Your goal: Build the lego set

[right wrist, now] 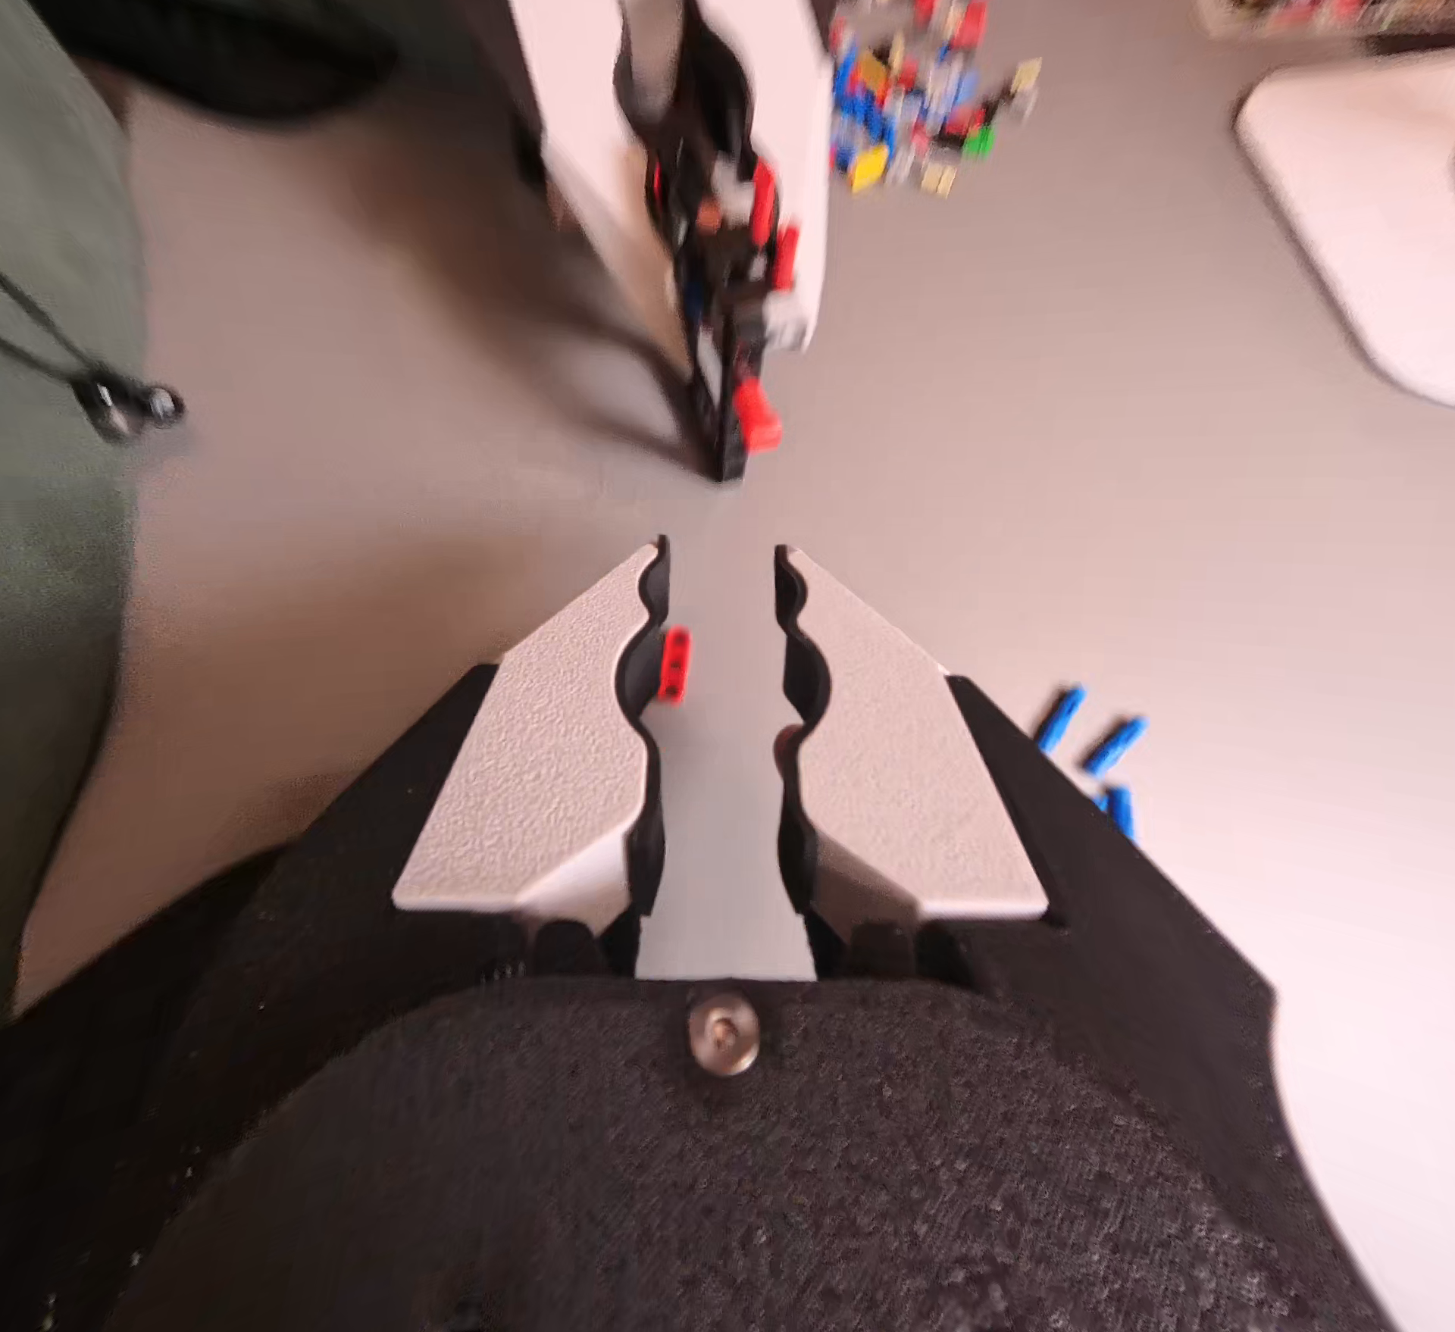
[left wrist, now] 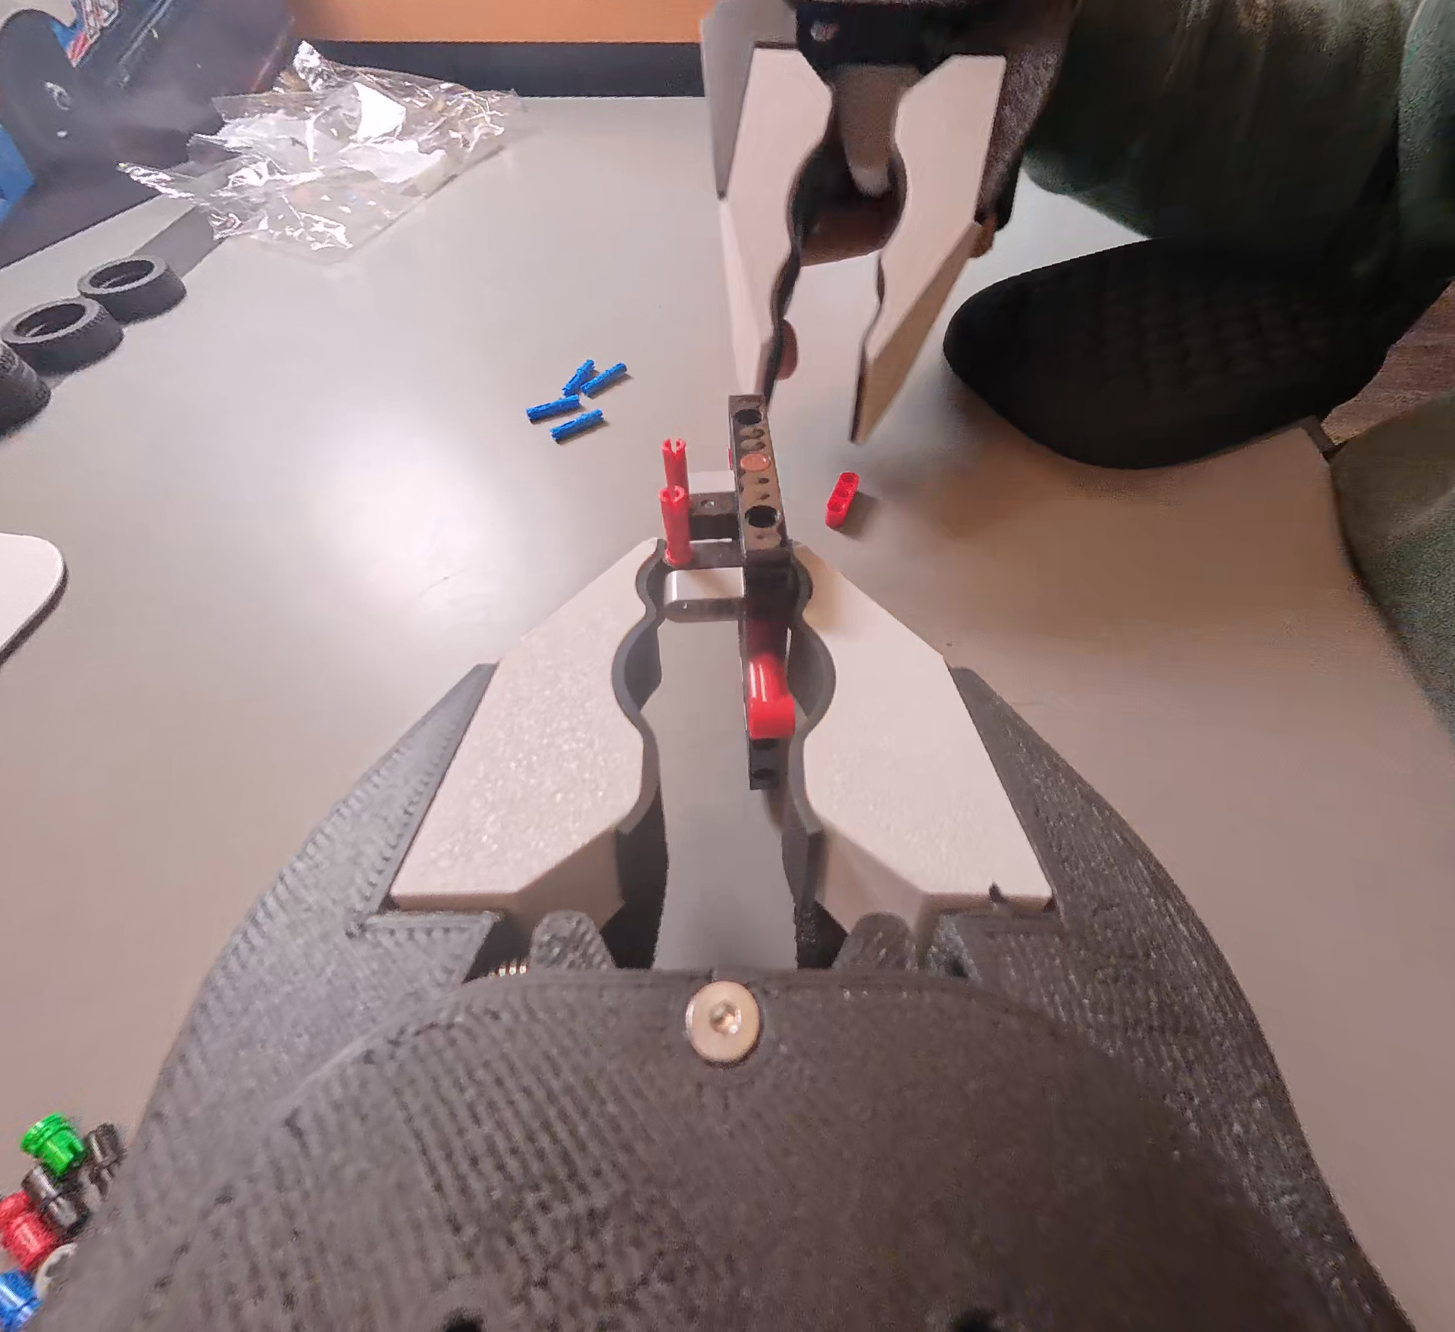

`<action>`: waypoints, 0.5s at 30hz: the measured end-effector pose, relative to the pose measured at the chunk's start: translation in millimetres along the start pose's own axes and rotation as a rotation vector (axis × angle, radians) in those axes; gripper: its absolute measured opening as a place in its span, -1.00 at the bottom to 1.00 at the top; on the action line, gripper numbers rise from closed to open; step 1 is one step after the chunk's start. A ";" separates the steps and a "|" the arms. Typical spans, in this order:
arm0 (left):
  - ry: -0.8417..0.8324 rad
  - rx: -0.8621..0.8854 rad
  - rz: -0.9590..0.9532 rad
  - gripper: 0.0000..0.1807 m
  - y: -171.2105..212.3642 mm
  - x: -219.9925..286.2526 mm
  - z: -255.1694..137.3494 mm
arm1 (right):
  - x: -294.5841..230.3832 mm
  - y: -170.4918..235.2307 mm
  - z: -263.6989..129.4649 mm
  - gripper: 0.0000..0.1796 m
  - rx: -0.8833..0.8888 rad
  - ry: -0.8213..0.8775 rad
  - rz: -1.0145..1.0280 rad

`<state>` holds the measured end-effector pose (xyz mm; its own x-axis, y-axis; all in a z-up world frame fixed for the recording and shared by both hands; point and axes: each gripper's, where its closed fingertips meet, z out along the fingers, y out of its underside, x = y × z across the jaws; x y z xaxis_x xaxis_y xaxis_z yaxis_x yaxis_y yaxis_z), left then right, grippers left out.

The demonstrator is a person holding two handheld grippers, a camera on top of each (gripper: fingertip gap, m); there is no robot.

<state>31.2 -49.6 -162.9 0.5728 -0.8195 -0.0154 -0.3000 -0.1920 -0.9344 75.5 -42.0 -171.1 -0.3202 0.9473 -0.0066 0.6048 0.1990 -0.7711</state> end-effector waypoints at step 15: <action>0.042 0.000 -0.014 -0.69 1.5 7.1 0.3 | -9.6 10.4 -1.8 -0.95 -0.146 0.022 -0.102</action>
<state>35.1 -55.5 -164.6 0.5444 -0.8387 0.0121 -0.2920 -0.2031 -0.9346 86.2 -48.6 -178.0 -0.3703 0.9253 0.0821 0.6701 0.3273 -0.6662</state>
